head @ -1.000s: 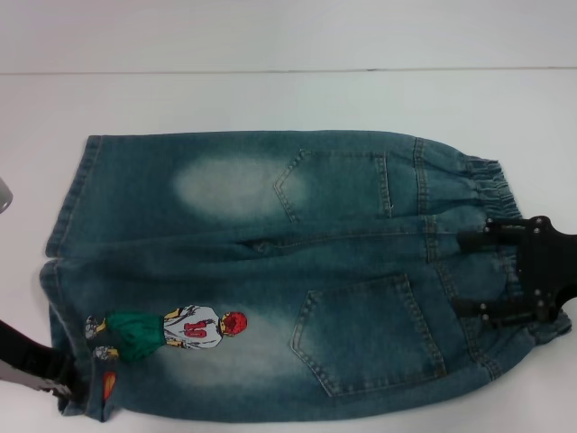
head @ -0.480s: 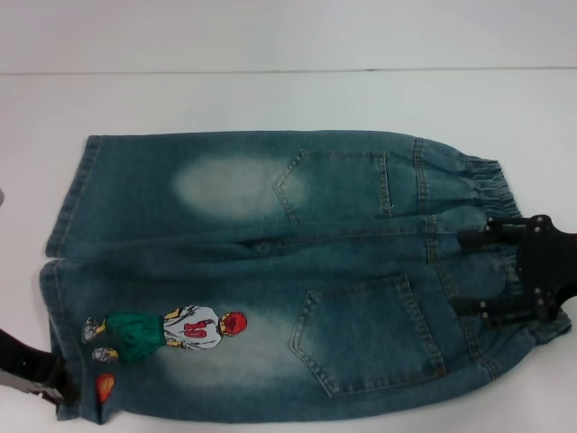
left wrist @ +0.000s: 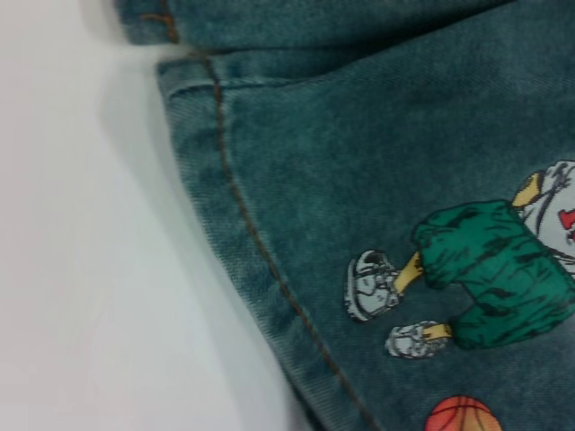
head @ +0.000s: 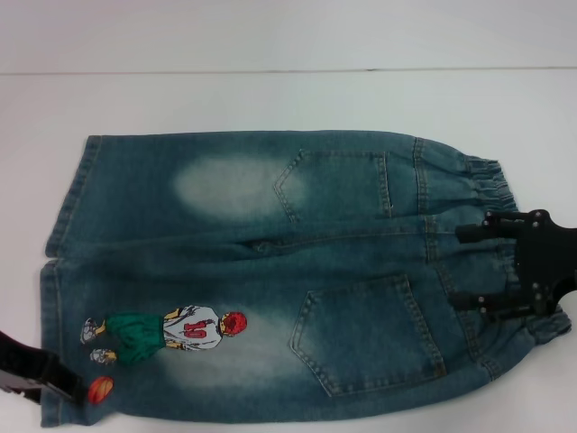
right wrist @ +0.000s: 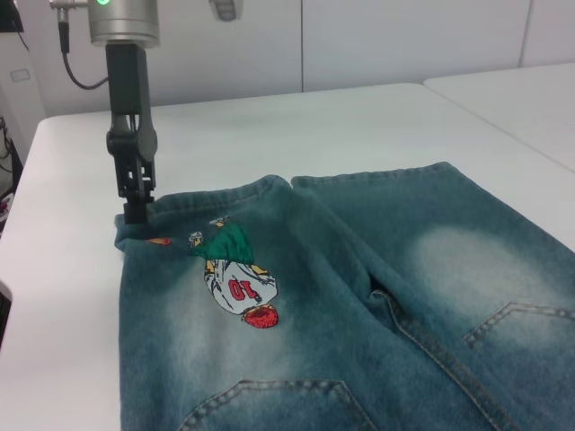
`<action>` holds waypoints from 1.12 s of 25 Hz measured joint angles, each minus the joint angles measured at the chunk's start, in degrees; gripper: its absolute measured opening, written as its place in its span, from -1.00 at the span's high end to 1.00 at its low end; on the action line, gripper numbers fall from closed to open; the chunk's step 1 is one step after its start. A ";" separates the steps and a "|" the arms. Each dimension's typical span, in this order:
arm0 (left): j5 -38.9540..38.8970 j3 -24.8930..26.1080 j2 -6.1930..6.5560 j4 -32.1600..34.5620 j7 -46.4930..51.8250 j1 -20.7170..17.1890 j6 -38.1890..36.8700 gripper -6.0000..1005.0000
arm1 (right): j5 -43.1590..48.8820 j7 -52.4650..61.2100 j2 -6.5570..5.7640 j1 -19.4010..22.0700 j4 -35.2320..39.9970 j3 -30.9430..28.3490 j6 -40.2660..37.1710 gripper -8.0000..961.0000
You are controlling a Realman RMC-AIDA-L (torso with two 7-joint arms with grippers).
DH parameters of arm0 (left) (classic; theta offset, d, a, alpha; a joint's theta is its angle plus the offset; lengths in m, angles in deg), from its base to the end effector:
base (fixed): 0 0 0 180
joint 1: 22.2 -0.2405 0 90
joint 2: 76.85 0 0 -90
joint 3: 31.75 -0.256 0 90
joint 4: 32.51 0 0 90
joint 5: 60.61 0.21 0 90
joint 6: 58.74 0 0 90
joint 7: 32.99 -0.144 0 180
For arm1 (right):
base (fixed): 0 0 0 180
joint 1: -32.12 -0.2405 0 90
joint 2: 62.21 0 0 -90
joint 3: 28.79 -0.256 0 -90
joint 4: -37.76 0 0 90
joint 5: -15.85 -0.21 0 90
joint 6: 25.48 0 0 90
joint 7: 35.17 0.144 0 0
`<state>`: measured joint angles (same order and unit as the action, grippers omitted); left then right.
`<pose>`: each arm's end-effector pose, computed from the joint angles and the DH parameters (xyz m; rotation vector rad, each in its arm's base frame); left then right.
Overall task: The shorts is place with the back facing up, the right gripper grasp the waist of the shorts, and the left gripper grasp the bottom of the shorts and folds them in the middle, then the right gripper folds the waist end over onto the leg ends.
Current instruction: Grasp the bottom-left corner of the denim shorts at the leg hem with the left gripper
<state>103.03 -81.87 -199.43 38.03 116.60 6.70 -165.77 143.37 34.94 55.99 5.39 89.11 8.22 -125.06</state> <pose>-0.2881 0.2876 0.0421 -2.2112 -1.8281 0.5694 0.2831 0.3048 0.0372 -2.8790 0.2571 0.3669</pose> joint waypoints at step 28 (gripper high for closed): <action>0.09 -0.33 -0.02 -1.21 0.61 -1.11 0.86 -0.79 | 0.36 -0.23 0.18 -0.21 0.68 1.69 -2.73 -0.90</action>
<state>103.13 -82.20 -199.45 36.82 117.21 5.59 -164.91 143.73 34.71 56.18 5.19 89.79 9.90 -127.80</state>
